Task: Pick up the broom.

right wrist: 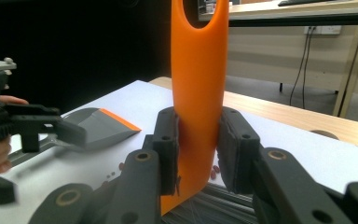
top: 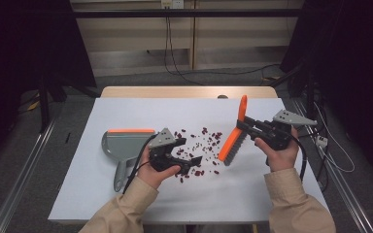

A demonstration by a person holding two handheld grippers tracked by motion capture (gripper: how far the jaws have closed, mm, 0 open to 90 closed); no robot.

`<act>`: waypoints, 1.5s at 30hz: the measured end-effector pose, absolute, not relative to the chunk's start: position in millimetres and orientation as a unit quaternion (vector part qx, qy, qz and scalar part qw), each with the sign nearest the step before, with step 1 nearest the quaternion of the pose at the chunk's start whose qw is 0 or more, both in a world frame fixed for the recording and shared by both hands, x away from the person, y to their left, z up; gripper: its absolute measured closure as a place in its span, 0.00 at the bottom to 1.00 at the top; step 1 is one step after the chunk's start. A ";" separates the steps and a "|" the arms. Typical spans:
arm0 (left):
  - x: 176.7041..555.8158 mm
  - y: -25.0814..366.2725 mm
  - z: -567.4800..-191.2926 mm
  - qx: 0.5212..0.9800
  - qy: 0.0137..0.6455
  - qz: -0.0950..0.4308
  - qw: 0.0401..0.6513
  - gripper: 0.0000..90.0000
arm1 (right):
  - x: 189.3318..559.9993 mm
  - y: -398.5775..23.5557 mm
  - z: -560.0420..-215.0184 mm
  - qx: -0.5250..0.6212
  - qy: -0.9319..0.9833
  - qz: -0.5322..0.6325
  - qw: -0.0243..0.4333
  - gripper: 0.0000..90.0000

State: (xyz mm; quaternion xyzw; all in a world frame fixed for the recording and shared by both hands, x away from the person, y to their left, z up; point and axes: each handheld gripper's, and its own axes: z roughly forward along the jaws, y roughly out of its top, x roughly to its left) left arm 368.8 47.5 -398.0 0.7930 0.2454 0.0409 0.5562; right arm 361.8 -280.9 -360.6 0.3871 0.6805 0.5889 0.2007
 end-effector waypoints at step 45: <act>385.1 30.2 -409.1 0.769 0.349 0.116 0.523 0.79 | 380.6 -191.8 -376.1 0.447 0.673 0.564 0.171 0.28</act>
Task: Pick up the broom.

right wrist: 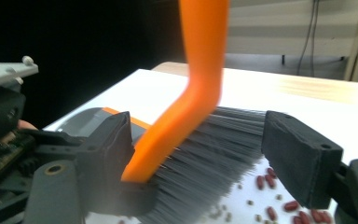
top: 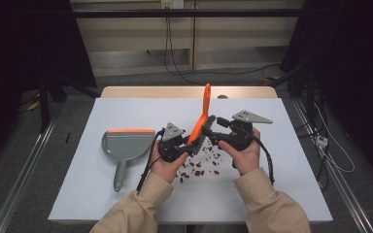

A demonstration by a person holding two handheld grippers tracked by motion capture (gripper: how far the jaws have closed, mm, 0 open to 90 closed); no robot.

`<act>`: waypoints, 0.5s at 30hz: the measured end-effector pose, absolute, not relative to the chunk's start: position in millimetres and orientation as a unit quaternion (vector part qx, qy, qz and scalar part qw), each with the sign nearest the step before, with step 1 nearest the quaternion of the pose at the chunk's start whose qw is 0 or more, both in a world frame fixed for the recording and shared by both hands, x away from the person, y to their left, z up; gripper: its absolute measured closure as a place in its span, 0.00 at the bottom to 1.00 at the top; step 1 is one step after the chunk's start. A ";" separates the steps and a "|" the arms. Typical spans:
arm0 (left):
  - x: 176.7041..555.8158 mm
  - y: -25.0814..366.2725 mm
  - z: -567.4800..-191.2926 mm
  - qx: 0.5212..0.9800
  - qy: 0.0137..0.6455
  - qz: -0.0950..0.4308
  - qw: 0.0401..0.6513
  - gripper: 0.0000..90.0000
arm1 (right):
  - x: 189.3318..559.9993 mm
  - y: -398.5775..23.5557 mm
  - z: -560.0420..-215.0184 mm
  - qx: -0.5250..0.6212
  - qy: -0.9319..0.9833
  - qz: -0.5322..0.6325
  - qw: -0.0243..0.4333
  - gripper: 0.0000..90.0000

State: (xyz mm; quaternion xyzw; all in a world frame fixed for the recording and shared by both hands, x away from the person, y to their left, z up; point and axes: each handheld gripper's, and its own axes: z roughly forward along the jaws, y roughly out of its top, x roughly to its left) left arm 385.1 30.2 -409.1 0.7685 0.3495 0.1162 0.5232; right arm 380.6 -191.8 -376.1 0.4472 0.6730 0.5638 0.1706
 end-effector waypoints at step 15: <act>371.7 18.8 -401.3 0.756 0.325 0.163 0.544 0.76 | 392.4 -161.3 -385.2 0.526 0.641 0.542 0.139 0.29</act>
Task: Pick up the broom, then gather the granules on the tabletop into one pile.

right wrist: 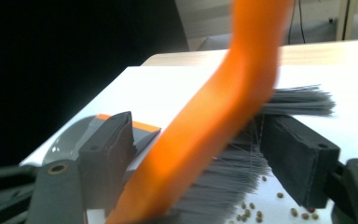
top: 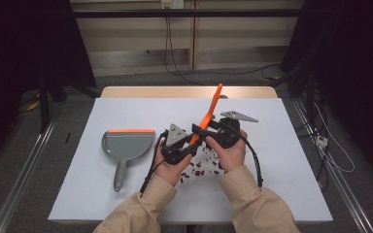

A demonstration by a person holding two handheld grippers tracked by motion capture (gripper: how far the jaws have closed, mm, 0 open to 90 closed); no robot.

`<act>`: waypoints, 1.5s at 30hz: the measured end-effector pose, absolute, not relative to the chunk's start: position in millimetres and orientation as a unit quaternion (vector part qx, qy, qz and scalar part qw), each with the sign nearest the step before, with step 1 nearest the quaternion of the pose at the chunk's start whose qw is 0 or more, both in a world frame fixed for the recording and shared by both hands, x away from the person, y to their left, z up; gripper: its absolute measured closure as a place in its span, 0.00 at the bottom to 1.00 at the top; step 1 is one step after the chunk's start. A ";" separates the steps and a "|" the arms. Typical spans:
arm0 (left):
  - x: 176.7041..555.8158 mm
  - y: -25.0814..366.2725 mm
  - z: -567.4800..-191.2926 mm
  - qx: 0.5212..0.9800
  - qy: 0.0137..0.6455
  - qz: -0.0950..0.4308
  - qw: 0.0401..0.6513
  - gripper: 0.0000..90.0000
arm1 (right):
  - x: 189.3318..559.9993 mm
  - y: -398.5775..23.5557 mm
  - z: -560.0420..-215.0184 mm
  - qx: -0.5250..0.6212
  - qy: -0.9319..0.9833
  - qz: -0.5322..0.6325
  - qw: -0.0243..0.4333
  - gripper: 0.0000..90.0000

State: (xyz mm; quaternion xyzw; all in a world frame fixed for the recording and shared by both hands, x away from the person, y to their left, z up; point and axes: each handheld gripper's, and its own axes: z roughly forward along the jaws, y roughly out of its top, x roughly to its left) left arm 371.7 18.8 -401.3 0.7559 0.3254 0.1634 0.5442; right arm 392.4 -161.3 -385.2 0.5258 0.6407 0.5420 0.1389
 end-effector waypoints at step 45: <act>378.9 68.1 -384.6 0.787 0.299 0.102 0.530 0.11 | 397.5 -226.0 -379.2 0.483 0.726 0.463 0.161 0.79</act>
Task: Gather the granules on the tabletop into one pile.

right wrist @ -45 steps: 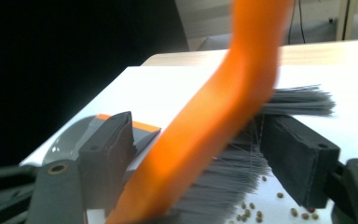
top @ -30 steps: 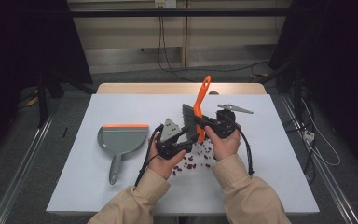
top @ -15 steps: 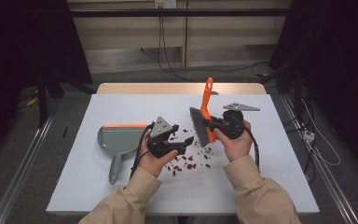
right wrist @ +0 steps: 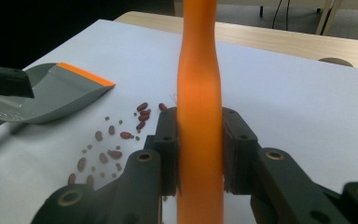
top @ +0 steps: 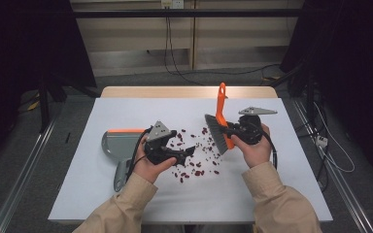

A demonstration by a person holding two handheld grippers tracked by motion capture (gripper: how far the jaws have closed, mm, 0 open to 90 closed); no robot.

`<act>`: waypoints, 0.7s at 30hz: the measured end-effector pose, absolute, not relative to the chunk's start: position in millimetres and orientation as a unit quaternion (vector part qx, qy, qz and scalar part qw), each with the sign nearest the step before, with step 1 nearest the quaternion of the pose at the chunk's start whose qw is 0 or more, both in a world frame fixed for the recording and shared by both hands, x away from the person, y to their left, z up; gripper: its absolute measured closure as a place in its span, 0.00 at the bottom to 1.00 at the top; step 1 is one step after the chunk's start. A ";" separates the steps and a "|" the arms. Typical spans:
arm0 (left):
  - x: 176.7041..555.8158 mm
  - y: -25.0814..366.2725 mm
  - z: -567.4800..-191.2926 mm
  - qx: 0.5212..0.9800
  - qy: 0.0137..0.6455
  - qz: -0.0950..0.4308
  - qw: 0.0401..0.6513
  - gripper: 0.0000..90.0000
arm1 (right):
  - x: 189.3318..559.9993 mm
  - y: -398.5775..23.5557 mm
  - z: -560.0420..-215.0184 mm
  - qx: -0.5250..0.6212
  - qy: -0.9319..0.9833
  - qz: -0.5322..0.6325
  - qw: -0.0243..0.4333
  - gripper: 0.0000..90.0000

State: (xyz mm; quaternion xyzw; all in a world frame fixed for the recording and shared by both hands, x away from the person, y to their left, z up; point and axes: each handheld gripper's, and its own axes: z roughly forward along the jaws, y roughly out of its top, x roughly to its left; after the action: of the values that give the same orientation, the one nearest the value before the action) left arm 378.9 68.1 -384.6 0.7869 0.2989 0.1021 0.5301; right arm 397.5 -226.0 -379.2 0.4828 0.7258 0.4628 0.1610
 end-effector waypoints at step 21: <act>383.2 122.3 -383.5 0.798 0.294 0.096 0.518 0.06 | 398.8 -259.2 -380.2 0.501 0.733 0.425 0.179 0.79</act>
State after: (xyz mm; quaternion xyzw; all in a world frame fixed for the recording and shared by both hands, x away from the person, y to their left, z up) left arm 383.2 122.3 -383.5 0.7976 0.2945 0.0955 0.5177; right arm 398.8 -259.2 -380.2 0.5006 0.7325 0.4253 0.1786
